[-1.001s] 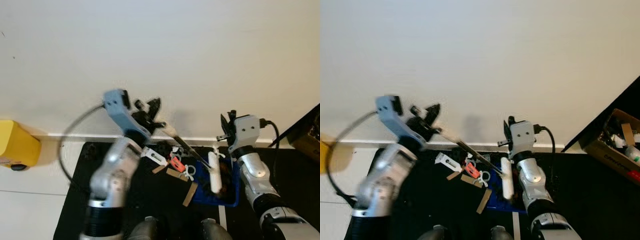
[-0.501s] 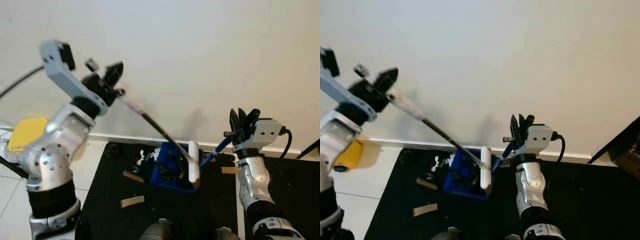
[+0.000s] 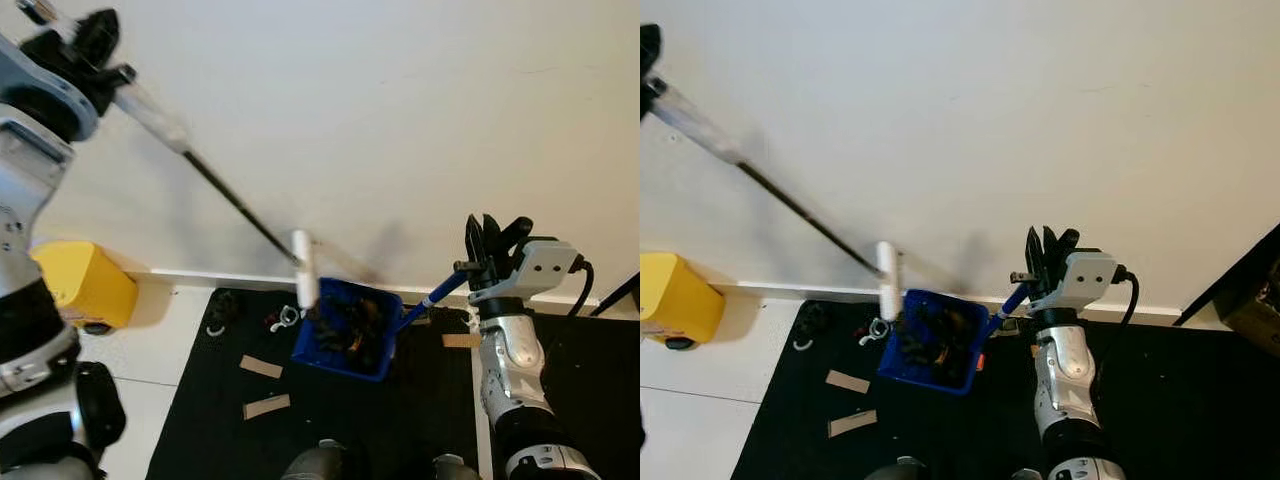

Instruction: Sweep floor

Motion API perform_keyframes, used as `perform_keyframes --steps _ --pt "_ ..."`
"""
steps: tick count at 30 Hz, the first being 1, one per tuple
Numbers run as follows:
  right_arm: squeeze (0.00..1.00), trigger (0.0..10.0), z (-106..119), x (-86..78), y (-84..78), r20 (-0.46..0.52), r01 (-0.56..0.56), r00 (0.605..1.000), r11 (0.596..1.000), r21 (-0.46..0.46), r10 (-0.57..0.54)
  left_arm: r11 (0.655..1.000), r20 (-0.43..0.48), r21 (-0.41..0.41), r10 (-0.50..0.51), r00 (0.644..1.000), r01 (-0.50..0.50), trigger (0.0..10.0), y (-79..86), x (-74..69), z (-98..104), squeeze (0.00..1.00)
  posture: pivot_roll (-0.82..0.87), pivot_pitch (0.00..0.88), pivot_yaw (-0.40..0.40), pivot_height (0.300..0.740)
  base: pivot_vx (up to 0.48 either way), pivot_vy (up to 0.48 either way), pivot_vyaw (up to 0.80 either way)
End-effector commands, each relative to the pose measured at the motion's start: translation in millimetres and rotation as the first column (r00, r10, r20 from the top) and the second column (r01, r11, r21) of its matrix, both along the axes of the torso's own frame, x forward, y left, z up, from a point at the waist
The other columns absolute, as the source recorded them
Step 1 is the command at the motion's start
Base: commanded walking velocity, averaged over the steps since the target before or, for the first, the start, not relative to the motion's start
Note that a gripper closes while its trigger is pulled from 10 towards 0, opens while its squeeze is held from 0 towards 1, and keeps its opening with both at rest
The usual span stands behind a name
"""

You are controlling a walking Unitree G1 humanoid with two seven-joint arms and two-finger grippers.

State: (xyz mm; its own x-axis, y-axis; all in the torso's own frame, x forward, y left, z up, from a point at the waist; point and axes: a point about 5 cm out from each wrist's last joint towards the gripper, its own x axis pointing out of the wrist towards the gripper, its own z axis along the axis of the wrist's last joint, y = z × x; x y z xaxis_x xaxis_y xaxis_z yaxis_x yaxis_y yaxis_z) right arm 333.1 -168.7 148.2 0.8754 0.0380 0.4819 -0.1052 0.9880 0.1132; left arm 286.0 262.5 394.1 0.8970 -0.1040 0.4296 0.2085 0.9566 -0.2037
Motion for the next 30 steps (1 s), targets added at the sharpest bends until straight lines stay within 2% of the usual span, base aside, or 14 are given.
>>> perform_keyframes --steps 1,4,6,8,9,10,11,14,16,17,19,22,28,30 --pt "0.0 10.0 2.1 -4.3 4.5 0.024 -0.014 1.0 1.0 0.012 0.013 0.991 0.04 0.091 0.095 0.995 -0.099 10.0 16.2 -13.5 8.4 0.0 0.19 0.171 0.139 0.74 0.0 0.0 0.0" --pt "0.0 10.0 7.0 -7.0 6.1 0.045 -0.02 0.999 1.0 0.023 0.019 0.947 -0.026 0.242 0.223 0.975 -0.21 10.0 24.8 -11.8 -19.6 0.0 0.18 0.169 0.129 0.74 0.0 0.0 0.0" --pt "0.0 10.0 13.1 -8.7 5.3 0.066 -0.018 0.998 0.999 0.037 0.016 0.914 -0.112 0.334 0.283 0.953 -0.232 10.0 25.0 -8.1 -47.3 0.0 0.18 0.17 0.124 0.74 0.0 0.0 0.0" --pt "0.0 10.0 19.6 -10.4 2.3 0.085 -0.003 0.996 0.999 0.046 -0.001 0.851 -0.167 0.457 0.37 0.914 -0.261 10.0 26.1 -4.7 -74.2 0.0 0.17 0.17 0.119 0.74 0.0 0.0 0.0" --pt "0.0 10.0 23.9 -11.8 -1.3 0.098 0.012 0.995 0.999 0.049 -0.017 0.829 -0.197 0.488 0.411 0.89 -0.274 10.0 27.7 -3.9 -87.7 0.0 0.16 0.169 0.117 0.74 0.0 0.0 0.0" --pt "0.0 10.0 23.9 -11.8 -1.3 0.098 0.012 0.995 0.999 0.049 -0.017 0.829 -0.197 0.488 0.411 0.89 -0.274 10.0 27.7 -3.9 -87.7 0.0 0.16 0.169 0.117 0.74 0.0 0.0 0.0" --pt "0.0 10.0 28.1 -13.7 -5.3 0.11 0.028 0.993 0.998 0.05 -0.033 0.814 -0.223 0.506 0.442 0.869 -0.285 10.0 29.1 -4.0 -99.8 0.0 0.15 0.168 0.117 0.74 0.0 0.0 0.0" --pt "0.0 10.0 34.6 -15.9 -10.6 0.131 0.041 0.99 0.998 0.045 -0.047 0.855 -0.312 0.43 0.443 0.841 -0.291 10.0 30.3 -3.6 -114.3 0.0 0.14 0.163 0.114 0.74 0.0 0.0 0.0" --pt "0.0 10.0 43.9 -18.3 -15.7 0.155 0.055 0.986 0.997 0.054 -0.063 0.884 -0.364 0.396 0.401 0.841 -0.25 10.0 20.7 -2.3 -130.5 0.0 0.13 0.158 0.112 0.74 0.0 0.0 0.0" --pt "0.0 10.0 52.1 -19.6 -17.0 0.173 0.058 0.982 0.996 0.07 -0.069 0.895 -0.332 0.365 0.383 0.862 -0.257 10.0 8.9 -0.5 -137.1 0.0 0.11 0.151 0.108 0.74 0.0 0.0 0.0" --pt "0.0 10.0 54.1 -20.0 -16.8 0.177 0.056 0.982 0.996 0.075 -0.069 0.894 -0.314 0.358 0.387 0.867 -0.27 10.0 6.5 -0.2 -137.8 0.0 0.11 0.151 0.108 0.74 0.0 0.0 0.0" --pt "0.0 10.0 60.7 -21.0 -13.9 0.182 0.047 0.981 0.996 0.08 -0.061 0.918 -0.276 0.26 0.369 0.887 -0.301 10.0 0.1 -0.2 -142.9 0.0 0.1 0.138 0.099 0.74 0.0 0.0 0.0" --pt "0.0 10.0 70.4 -23.4 -13.1 0.176 0.034 0.983 0.996 0.085 -0.048 0.918 -0.276 0.214 0.384 0.881 -0.333 10.0 4.6 -3.4 -152.0 0.0 0.07 0.12 0.078 0.74 0.0 0.0 0.0" --pt "0.0 10.0 74.2 -24.4 -13.1 0.169 0.027 0.985 0.997 0.073 -0.039 0.923 -0.253 0.191 0.375 0.892 -0.334 10.0 2.9 -5.6 -153.2 0.0 0.06 0.113 0.075 0.74 0.0 0.0 0.0"
